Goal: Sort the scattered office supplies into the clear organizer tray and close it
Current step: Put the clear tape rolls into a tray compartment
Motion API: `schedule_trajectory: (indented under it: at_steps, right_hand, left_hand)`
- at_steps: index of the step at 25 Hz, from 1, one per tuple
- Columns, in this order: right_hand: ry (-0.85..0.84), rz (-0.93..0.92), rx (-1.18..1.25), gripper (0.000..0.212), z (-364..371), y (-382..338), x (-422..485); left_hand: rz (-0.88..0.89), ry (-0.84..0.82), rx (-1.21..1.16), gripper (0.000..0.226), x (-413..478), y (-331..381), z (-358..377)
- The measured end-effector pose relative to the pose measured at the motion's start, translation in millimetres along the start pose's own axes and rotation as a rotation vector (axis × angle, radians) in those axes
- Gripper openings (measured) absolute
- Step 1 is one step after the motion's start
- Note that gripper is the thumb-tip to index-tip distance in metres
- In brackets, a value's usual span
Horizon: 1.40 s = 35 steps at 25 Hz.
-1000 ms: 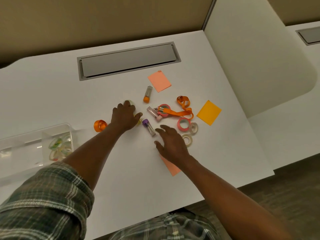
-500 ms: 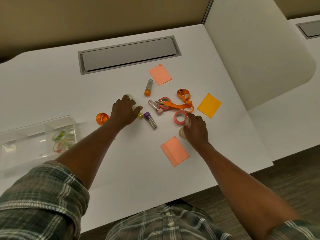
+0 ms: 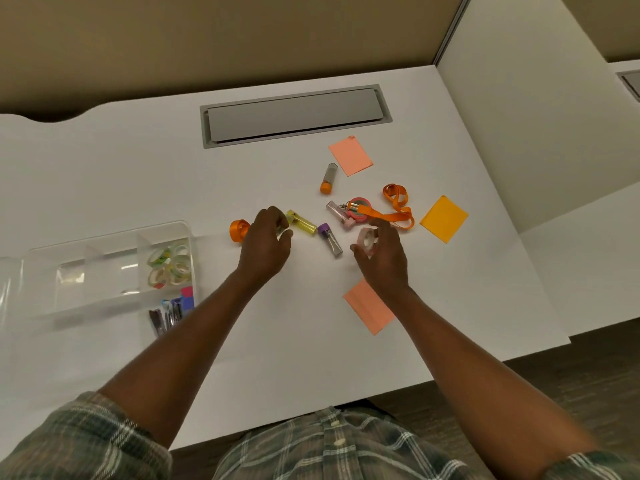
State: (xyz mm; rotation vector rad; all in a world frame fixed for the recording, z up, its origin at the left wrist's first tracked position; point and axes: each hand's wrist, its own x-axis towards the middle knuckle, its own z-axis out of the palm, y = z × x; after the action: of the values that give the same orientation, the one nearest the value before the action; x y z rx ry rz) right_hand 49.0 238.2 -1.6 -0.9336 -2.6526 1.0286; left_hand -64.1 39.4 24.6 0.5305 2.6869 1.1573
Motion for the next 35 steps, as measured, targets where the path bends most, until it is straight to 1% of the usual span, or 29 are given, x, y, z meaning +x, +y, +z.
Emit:
schedule_trajectory:
  at_steps: [2, 6, 8, 11, 15, 18, 20, 22, 24, 27, 31, 35]
  right_hand:
    - [-0.017, -0.015, 0.118, 0.055, 7.2, -16.8, -4.4]
    - [-0.122, 0.075, 0.351, 0.037, 28.1, -53.4, -14.4]
    - [-0.194, 0.077, 0.404, 0.032, 44.7, -69.9, -22.3]
    - [-0.314, 0.05, 0.389, 0.029, 69.3, -98.9, -34.9]
    - [-0.431, -0.108, 0.283, 0.037, 99.0, -141.7, -54.0]
    - [-0.465, -0.271, 0.218, 0.041, 120.3, -173.7, -68.6]
    - [-0.464, -0.403, 0.167, 0.038, 135.8, -191.1, -73.7]
    - [-0.428, -0.517, 0.044, 0.033, 152.5, -204.0, -71.7]
    - [-0.365, -0.626, -0.154, 0.026, 163.5, -216.3, -65.9]
    - [-0.298, -0.797, -0.429, 0.021, 176.7, -226.4, -59.6]
    - [-0.316, -0.825, -0.55, 0.029, 188.0, -229.1, -52.1]
    - [-0.349, -0.86, -0.643, 0.034, 192.4, -230.2, -47.4]
  left_hand:
    - [-0.096, 0.032, -0.07, 0.01, -16.4, -3.2, -7.3]
    - [-0.19, 0.068, -0.161, 0.013, -46.2, -23.3, -27.6]
    - [-0.204, 0.104, -0.204, 0.015, -60.6, -38.9, -41.6]
    - [-0.214, 0.183, -0.227, 0.025, -80.6, -61.2, -64.0]
    - [-0.244, 0.328, -0.161, 0.022, -103.3, -91.7, -100.0]
    - [-0.266, 0.335, -0.087, 0.015, -111.0, -115.3, -121.1]
    - [-0.281, 0.32, -0.04, 0.017, -112.7, -128.4, -128.2]
    - [-0.261, 0.302, 0.005, 0.023, -113.3, -137.1, -131.3]
    - [-0.217, 0.282, 0.055, 0.026, -112.1, -142.4, -132.9]
    - [-0.146, 0.209, 0.198, 0.022, -107.5, -147.4, -133.3]
    - [-0.124, 0.12, 0.255, 0.021, -105.2, -146.8, -130.4]
    - [-0.11, 0.036, 0.33, 0.035, -107.8, -152.1, -131.2]
